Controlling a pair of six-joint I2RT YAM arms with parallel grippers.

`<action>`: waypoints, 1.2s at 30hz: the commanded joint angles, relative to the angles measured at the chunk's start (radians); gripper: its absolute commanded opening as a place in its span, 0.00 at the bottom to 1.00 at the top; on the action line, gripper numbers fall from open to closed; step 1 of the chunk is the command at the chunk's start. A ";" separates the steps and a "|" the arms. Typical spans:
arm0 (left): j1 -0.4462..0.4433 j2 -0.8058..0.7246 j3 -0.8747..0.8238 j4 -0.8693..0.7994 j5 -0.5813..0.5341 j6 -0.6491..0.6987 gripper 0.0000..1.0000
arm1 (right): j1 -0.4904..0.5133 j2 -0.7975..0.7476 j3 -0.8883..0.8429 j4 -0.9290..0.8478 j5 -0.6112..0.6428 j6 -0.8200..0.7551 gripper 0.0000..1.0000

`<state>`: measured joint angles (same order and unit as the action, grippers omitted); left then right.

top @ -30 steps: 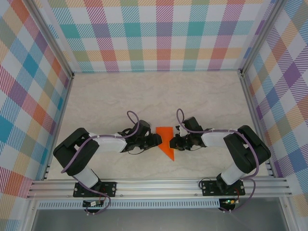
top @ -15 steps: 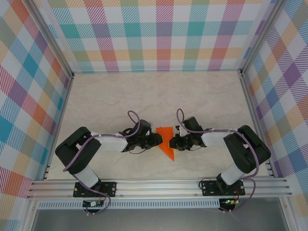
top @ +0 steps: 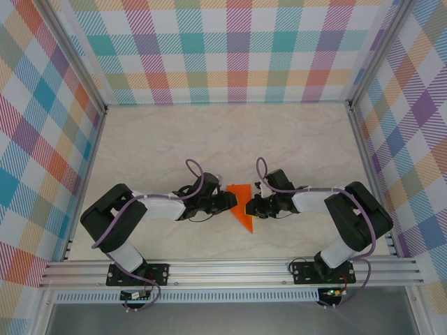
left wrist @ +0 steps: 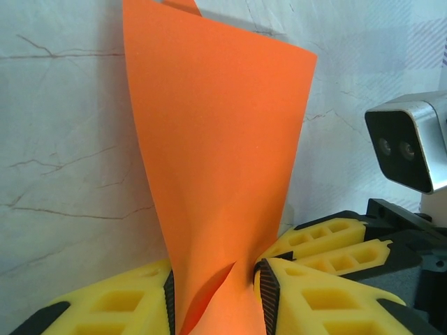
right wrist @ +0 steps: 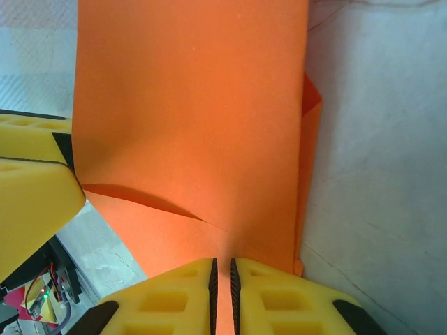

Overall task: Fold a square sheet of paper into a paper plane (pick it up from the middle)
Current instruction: Fold the wing for the fifth time at the center of the table.

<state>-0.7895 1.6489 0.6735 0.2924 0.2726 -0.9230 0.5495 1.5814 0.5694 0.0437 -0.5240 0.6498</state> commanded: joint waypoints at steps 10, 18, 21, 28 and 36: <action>0.001 0.052 0.027 0.053 0.003 0.023 0.16 | -0.027 -0.059 0.045 -0.100 0.057 -0.022 0.18; -0.014 0.038 0.012 0.060 -0.008 0.009 0.11 | -0.046 -0.005 0.093 -0.109 0.059 -0.034 0.18; -0.022 0.036 0.007 0.068 -0.016 -0.001 0.11 | -0.048 0.030 0.098 -0.113 0.086 -0.040 0.17; -0.025 0.017 0.009 0.024 -0.049 0.024 0.22 | -0.048 0.082 0.097 -0.125 0.114 -0.072 0.14; 0.002 0.039 0.033 0.025 -0.012 0.071 0.30 | -0.054 0.126 0.105 -0.110 0.073 -0.133 0.13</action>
<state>-0.8032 1.6985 0.6907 0.3145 0.2459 -0.8883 0.5003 1.6550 0.6781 -0.0422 -0.4808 0.5732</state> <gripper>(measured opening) 0.302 0.130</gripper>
